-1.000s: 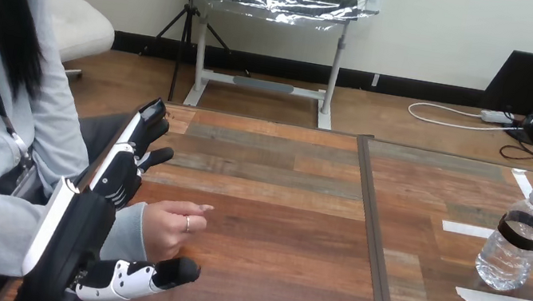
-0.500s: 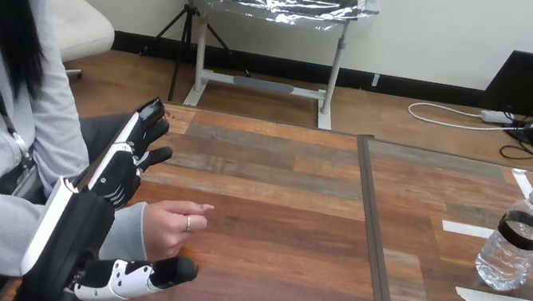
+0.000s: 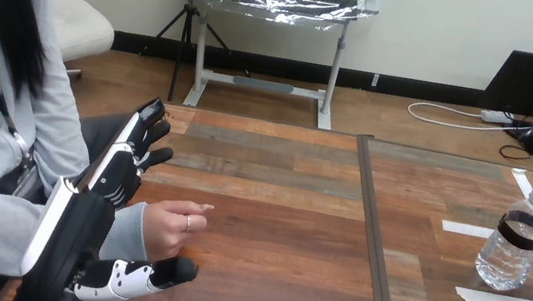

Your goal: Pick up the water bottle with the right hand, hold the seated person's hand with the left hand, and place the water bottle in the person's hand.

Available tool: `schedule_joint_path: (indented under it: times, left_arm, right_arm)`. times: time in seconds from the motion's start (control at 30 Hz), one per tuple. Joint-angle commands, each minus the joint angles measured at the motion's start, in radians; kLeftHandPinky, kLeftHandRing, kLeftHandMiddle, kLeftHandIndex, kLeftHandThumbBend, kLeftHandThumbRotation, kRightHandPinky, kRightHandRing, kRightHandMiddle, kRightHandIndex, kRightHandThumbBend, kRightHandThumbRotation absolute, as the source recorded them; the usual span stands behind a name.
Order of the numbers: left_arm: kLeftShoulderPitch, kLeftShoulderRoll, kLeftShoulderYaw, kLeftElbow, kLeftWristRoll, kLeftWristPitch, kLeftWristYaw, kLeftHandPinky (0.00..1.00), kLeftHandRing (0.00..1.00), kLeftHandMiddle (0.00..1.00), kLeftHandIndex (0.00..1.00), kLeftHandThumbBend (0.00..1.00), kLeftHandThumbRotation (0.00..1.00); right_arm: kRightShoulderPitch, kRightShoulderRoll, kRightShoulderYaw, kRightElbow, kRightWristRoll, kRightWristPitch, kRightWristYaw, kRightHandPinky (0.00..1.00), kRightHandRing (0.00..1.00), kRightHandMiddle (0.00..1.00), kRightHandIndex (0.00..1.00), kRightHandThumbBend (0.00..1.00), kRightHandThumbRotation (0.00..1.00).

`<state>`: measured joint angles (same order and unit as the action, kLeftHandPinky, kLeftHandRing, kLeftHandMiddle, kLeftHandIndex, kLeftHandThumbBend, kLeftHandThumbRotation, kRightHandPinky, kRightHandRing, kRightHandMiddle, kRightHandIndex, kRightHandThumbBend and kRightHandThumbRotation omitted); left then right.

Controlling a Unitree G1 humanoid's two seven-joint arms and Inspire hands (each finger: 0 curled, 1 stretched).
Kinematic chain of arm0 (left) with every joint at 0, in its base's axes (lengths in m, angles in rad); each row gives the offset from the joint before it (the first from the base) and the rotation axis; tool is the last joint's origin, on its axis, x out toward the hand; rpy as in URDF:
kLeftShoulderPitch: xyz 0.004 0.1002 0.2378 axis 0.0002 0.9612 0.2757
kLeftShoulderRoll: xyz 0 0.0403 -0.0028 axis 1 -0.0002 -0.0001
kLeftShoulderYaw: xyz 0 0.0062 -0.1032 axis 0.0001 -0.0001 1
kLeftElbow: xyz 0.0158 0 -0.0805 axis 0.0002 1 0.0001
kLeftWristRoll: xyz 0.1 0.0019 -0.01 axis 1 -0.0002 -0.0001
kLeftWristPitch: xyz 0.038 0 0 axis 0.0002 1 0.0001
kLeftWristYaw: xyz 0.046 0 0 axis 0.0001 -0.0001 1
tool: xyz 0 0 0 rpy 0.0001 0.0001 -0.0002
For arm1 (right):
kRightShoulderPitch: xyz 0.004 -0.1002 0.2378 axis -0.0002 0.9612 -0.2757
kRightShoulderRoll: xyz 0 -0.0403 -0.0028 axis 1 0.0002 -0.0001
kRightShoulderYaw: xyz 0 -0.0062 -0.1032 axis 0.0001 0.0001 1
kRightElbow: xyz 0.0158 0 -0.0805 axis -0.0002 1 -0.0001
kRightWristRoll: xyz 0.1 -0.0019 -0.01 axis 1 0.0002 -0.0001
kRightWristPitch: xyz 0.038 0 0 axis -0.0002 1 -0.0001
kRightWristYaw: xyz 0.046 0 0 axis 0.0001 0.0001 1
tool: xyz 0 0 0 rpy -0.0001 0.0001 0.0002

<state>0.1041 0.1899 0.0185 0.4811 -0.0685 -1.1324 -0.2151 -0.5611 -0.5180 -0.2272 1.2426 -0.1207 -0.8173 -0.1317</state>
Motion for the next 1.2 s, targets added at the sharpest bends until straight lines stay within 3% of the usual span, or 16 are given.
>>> schedule_joint_path:
  times: [0.0,0.3,0.6,1.17]
  left_arm:
    - [-0.042,0.002,0.010,0.000,-0.005,-0.022,0.001,0.87,0.95,0.98,0.97,1.00,0.58]
    - [-0.038,0.006,0.015,-0.001,0.001,-0.026,0.003,0.87,0.96,0.99,0.98,1.00,0.59]
    - [-0.037,0.011,0.018,-0.002,0.006,-0.032,0.004,0.89,0.98,1.00,0.98,1.00,0.59]
    - [-0.023,0.022,0.006,-0.029,-0.049,-0.022,-0.037,0.93,0.99,1.00,0.99,1.00,0.54]
  right_arm:
    - [-0.091,-0.037,0.020,0.008,-0.017,0.031,-0.022,0.63,0.81,0.78,0.87,1.00,0.62]
    - [-0.093,-0.040,0.038,0.021,-0.040,0.086,-0.041,0.60,0.80,0.78,0.87,1.00,0.63]
    - [-0.094,-0.033,0.036,0.036,-0.032,0.140,-0.028,0.54,0.81,0.78,0.87,1.00,0.63]
    - [-0.090,-0.018,0.030,0.054,-0.015,0.219,0.011,0.47,0.81,0.79,0.87,1.00,0.60]
